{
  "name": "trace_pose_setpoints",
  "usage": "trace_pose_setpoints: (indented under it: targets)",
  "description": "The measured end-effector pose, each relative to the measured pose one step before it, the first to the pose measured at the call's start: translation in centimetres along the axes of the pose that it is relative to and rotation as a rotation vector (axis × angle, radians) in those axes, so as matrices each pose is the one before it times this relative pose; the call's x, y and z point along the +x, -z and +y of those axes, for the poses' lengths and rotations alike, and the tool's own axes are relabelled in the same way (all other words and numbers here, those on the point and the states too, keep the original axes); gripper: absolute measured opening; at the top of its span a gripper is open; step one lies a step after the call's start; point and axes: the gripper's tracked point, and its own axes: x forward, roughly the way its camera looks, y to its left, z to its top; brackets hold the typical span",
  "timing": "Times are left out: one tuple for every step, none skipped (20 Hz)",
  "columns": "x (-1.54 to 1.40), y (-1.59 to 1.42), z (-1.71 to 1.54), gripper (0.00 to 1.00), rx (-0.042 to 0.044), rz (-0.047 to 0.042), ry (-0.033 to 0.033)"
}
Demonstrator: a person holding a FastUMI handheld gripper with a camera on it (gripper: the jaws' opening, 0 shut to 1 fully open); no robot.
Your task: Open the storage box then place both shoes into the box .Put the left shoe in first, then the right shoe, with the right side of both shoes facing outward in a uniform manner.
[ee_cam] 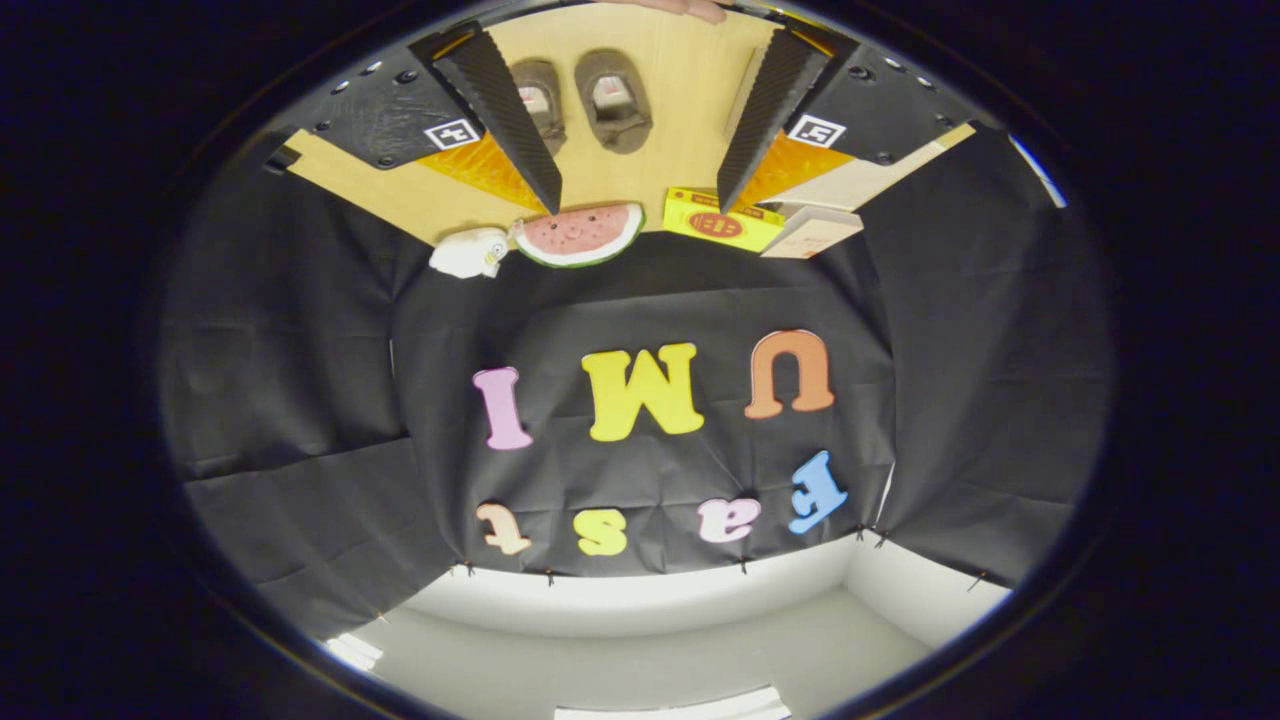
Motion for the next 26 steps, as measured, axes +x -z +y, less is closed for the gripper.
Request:
trace_pose_setpoints:
  targets:
    - [0.58, 0.916, 0.267, 0.95, -0.01162, 0.02664, -0.0082]
    - [0.508, 0.782, 0.576, 0.95, -0.00619, 0.02172, -0.01886]
    - [0.642, 0.791, 0.915, 0.95, -0.00122, 0.02245, -0.02862]
    - [0.944, 0.7, 0.85, 0.95, 0.00445, 0.02182, -0.03163]
    - [0.896, 0.923, 0.294, 0.95, 0.01081, 0.02775, -0.01467]
    - [1.06, 1.225, 0.029, 0.95, 0.00407, 0.04269, 0.00037]
    - [1.091, 1.043, 0.412, 0.95, 0.00002, 0.03303, -0.01049]
    - [1.11, 0.593, 0.682, 0.96, 0.00517, 0.02553, -0.01959]
    - [1.104, 0.62, 0.686, 0.96, 0.01129, 0.02995, -0.02508]
    - [1.188, 0.557, 0.746, 0.96, 0.02373, 0.03144, -0.03168]
    - [1.176, 0.377, 0.973, 0.96, 0.01579, 0.02745, -0.04218]
    - [1.192, 0.453, 0.857, 0.96, 0.01785, 0.03758, -0.0318]
    - [1.043, 0.244, 0.855, 0.96, 0.01592, 0.02766, -0.04475]
    - [1.044, 0.159, 0.626, 0.96, 0.00952, 0.02986, -0.02689]
    - [0.827, 0.129, 0.229, 0.96, 0.00701, 0.01761, -0.01882]
    - [0.632, 0.053, 0.347, 0.96, 0.00979, 0.01103, -0.02212]
    - [0.507, 0.009, 0.497, 0.96, 0.00137, 0.00631, -0.02778]
    - [0.397, 0.213, 0.08, 0.96, 0.0036, 0.00978, -0.01217]
    - [0.43, 0.244, -0.168, 0.96, 0.00697, 0.00734, -0.01441]
    - [0.43, 0.206, -0.036, 0.96, 0.01344, 0.01342, -0.02259]
    - [0.384, 0.183, 0.193, 0.96, 0.02071, 0.01566, -0.03465]
    - [0.415, -0.008, 0.002, 0.96, 0.01578, 0.01558, -0.03451]
    - [0.317, 0.111, -0.032, 0.96, 0.01203, 0.01891, -0.03621]
    - [0.409, 0.076, -0.301, 0.97, 0.0198, 0.01253, -0.02452]
    - [0.388, 0.167, -0.094, 0.98, 0.02673, 0.01142, -0.03554]
    - [0.545, 0.271, 0.099, 0.99, 0.04265, 0.0155, -0.03635]
